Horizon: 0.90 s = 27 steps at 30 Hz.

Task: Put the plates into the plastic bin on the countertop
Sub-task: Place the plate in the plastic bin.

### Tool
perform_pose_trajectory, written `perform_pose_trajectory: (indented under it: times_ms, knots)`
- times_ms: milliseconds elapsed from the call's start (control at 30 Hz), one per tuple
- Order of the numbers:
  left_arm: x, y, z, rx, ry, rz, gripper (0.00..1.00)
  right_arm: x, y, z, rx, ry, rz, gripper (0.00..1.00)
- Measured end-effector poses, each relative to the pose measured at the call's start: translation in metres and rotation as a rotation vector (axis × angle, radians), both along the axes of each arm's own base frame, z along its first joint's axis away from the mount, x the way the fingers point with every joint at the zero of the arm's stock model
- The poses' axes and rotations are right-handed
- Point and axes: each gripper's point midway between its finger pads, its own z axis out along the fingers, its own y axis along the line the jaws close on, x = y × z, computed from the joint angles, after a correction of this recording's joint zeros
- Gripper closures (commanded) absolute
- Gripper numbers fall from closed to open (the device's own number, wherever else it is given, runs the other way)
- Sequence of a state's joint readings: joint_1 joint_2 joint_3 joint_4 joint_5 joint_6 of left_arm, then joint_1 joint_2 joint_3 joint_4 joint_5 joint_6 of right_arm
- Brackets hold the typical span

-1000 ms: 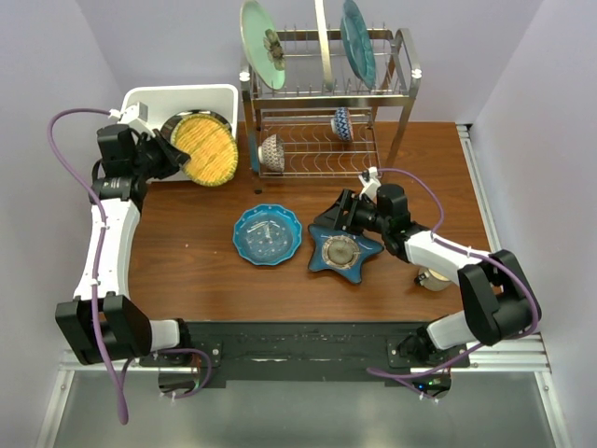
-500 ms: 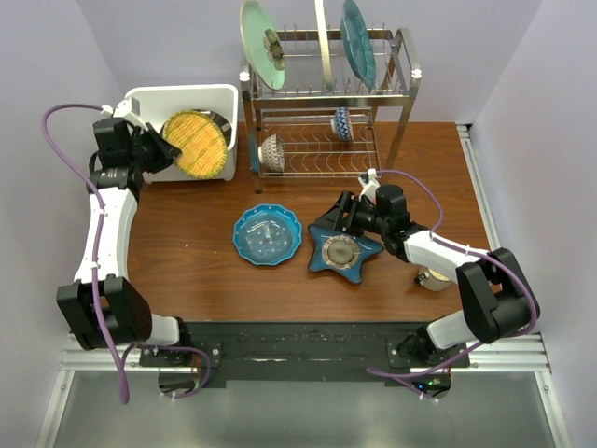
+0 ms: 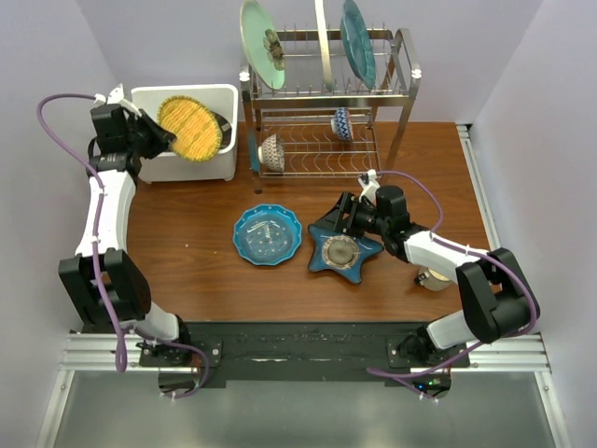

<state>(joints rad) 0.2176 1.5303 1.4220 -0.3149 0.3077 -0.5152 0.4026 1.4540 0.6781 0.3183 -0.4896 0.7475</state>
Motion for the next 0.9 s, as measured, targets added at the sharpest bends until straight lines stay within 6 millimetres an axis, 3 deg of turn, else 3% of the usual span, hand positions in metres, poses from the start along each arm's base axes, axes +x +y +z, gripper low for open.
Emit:
perform_pose_trajectory:
  times_ms: [500, 900]
  knots:
    - [0.061, 0.019, 0.004, -0.056, -0.016, 0.048, 1.00, -0.008, -0.005, -0.008, -0.010, 0.021, -0.004, 0.23]
    - [0.082, 0.028, -0.037, -0.088, 0.060, 0.079, 1.00, -0.010, -0.006, -0.005, -0.006, 0.012, -0.005, 0.23]
